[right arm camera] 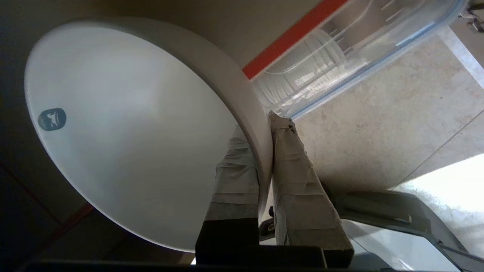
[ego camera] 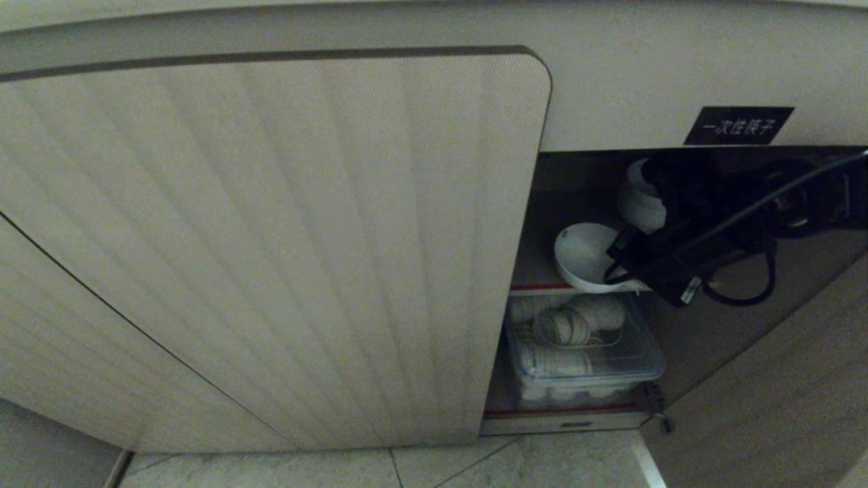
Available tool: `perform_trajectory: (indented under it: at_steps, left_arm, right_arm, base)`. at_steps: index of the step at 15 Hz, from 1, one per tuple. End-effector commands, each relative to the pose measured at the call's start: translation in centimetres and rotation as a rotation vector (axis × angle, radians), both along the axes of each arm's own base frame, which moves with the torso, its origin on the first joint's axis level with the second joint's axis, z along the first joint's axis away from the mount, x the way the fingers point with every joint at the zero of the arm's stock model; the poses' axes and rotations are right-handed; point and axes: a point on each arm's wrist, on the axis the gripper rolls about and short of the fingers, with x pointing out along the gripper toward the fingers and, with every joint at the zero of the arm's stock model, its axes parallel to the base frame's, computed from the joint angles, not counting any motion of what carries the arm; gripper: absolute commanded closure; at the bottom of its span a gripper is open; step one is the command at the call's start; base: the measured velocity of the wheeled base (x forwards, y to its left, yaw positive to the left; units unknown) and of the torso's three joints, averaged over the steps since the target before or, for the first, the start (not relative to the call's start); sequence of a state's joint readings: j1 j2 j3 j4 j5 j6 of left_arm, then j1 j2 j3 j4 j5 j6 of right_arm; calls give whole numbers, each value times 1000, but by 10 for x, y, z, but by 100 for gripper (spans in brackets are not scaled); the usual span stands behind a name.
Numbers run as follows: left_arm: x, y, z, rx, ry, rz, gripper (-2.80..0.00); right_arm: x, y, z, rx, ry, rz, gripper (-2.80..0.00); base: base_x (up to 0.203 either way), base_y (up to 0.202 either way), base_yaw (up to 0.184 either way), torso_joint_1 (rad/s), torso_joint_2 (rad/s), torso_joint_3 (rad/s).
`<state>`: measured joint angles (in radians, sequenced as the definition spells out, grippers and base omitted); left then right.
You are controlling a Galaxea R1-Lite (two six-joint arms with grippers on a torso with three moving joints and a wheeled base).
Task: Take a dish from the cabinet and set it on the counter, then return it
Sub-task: Put it back into the cabinet
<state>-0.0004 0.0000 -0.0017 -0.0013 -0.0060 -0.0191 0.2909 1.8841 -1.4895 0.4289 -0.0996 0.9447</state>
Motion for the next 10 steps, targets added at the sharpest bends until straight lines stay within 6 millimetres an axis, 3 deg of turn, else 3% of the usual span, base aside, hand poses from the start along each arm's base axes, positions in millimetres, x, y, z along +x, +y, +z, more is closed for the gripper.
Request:
perform_trajectory:
  at_steps: [1, 10]
  left_arm:
    - [0, 0, 0, -1, 0, 0, 0]
    - [0, 0, 0, -1, 0, 0, 0]
  right_arm:
    - [4, 1, 0, 1, -1, -8, 0]
    - [9, 3, 1, 29, -16, -65, 0]
  base:
    - [0, 0, 0, 0, 0, 0]
    - [0, 0, 0, 0, 0, 0]
